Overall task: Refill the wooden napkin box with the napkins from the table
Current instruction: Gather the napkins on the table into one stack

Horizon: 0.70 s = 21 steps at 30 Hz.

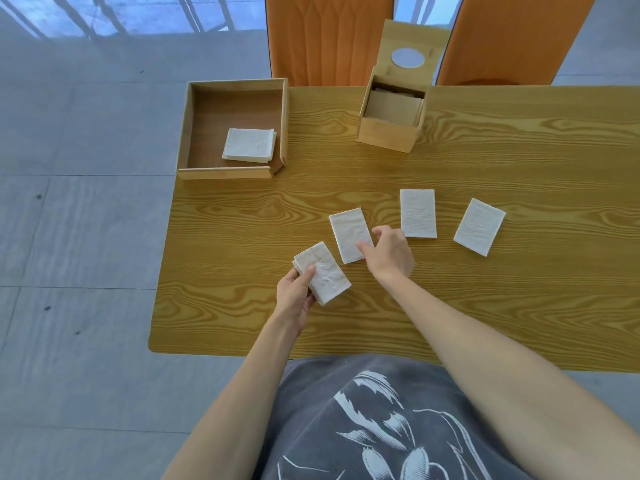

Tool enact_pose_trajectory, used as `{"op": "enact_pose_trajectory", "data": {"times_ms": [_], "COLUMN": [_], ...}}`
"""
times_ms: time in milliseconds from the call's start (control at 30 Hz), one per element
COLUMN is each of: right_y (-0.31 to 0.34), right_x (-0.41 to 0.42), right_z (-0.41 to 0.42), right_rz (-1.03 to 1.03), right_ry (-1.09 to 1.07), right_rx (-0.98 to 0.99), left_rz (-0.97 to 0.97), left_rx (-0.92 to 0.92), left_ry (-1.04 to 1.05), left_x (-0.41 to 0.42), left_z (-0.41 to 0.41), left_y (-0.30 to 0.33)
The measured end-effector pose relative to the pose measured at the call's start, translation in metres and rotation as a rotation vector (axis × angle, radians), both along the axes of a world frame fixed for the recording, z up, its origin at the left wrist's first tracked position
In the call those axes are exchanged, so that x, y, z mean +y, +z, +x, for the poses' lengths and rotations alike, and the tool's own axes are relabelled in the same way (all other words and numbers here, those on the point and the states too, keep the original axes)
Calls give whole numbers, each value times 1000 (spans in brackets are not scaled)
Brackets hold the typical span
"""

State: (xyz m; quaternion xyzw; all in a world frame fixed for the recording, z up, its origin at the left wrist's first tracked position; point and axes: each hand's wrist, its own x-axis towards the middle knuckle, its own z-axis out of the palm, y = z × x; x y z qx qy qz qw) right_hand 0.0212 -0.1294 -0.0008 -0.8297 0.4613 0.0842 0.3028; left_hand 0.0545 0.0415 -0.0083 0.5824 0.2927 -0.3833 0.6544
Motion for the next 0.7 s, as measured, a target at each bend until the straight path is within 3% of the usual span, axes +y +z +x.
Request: {"op": "enact_pose_trajectory", "data": {"times_ms": [233, 400, 700], "right_y": [-4, -6, 0], "right_x": [3, -3, -25], "right_z": [13, 11, -16], "right_rz": [-33, 12, 525], "right_ry": [1, -14, -350], "right_rx": [54, -27, -427], "left_rz": [52, 102, 124], "left_rx": [-22, -54, -132], "left_ry": [-16, -21, -9], "left_x": [-2, -5, -22], "left_z": [12, 16, 15], "left_y": [1, -4, -4]}}
